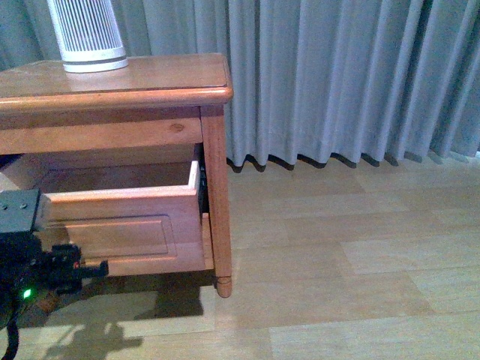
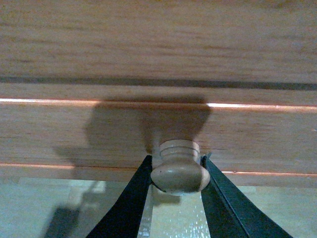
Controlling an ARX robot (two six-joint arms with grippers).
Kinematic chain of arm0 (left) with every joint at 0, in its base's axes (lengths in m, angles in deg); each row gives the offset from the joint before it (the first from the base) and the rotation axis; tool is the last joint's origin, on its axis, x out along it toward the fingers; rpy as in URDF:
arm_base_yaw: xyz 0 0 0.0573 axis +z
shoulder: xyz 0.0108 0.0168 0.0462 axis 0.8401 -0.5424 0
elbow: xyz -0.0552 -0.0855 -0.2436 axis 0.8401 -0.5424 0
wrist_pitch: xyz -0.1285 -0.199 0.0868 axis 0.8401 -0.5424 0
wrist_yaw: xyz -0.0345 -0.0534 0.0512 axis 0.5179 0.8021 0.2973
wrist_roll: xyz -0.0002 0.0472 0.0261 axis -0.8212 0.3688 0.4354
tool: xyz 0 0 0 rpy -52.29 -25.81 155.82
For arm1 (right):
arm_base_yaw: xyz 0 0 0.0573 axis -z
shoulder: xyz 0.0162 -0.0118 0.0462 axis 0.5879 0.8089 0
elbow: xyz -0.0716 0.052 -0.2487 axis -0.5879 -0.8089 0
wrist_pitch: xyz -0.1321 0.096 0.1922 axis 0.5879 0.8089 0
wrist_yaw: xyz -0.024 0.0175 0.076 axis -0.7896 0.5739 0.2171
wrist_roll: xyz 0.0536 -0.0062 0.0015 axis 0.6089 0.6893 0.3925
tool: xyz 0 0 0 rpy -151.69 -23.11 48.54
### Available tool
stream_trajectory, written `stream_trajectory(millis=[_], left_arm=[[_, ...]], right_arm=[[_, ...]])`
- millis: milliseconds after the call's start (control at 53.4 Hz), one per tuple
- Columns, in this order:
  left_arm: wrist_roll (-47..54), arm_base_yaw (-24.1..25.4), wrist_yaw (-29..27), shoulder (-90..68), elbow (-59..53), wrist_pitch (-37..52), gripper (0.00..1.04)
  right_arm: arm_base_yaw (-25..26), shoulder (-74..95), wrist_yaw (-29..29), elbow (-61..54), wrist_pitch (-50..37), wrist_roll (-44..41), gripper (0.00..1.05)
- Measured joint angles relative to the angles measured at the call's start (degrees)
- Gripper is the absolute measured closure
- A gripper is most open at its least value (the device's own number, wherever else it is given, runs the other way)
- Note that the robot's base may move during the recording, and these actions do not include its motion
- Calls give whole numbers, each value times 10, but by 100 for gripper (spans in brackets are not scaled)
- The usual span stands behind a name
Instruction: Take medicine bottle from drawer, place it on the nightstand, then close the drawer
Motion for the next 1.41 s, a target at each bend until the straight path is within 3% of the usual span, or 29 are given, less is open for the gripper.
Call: stream_trajectory(millis=[187, 469, 618, 768, 918, 956, 1031, 1106, 1406], left_arm=[[-11, 0, 5, 14, -113, 86, 77], [-38, 2, -13, 5, -224, 132, 30], [-40, 40, 4, 49, -269, 85, 7], [-42, 76, 58, 265, -313, -83, 7], [-41, 70, 114, 613, -299, -376, 7], [-42, 61, 124, 752, -281, -489, 7], [-19, 24, 51, 939, -292, -517, 20], [-7, 15, 26, 1054, -306, -517, 36], [1, 13, 24, 1122, -356, -536, 93]], right_arm=[[0, 0, 0, 0, 0, 0, 7], [0, 0, 0, 0, 0, 0, 7], [0, 0, 0, 0, 0, 0, 7], [0, 0, 0, 0, 0, 0, 7], [0, 0, 0, 0, 0, 0, 7], [0, 0, 0, 0, 0, 0, 7], [0, 0, 0, 0, 0, 0, 7], [0, 0, 0, 0, 0, 0, 7], [0, 0, -2, 0, 0, 0, 7]])
